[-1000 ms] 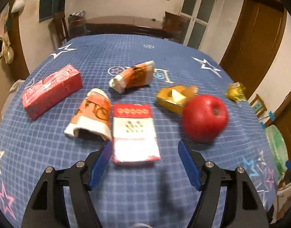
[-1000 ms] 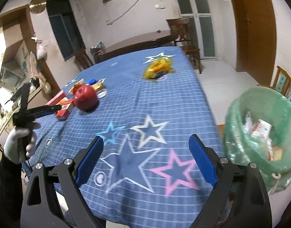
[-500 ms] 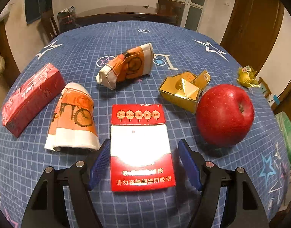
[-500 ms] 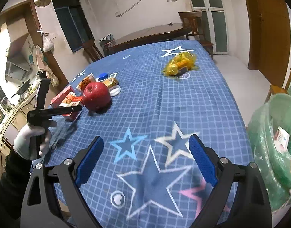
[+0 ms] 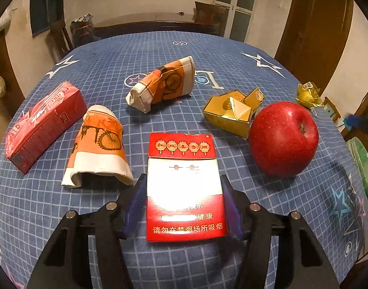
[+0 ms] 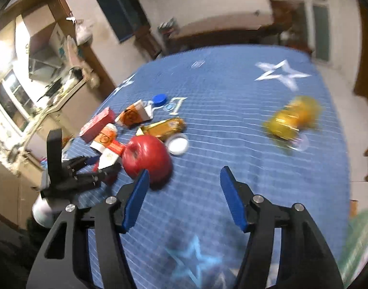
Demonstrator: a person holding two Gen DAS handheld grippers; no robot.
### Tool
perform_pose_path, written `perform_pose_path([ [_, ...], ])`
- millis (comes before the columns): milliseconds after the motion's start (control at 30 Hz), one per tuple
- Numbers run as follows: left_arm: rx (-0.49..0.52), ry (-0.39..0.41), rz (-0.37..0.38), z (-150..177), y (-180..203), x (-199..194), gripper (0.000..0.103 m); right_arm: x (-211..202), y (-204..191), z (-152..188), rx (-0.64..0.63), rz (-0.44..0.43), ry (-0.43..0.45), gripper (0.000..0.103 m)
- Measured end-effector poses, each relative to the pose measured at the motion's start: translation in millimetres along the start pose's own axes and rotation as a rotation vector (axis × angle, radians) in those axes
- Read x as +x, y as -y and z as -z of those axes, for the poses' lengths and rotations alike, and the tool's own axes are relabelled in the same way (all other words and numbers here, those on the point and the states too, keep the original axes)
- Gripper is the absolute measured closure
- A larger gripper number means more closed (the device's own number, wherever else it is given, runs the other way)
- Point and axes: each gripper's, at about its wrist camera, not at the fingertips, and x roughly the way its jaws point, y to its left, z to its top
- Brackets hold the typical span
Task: Collect trash
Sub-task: 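Lower the left tool around the red cigarette pack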
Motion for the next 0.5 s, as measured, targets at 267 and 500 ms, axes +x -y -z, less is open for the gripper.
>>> perform_pose_path([
  [267,0.004,0.01,0.031,3.4,-3.0,-3.9,0.043,78.7,-59.5,-72.1,-0.278,0.034,-0.12,0.033],
  [500,-0.004,0.021,0.047,5.3,-5.2,-6.3,0.043,137.4,-140.0,-98.0,-0.805,0.183,-0.253,0.034],
])
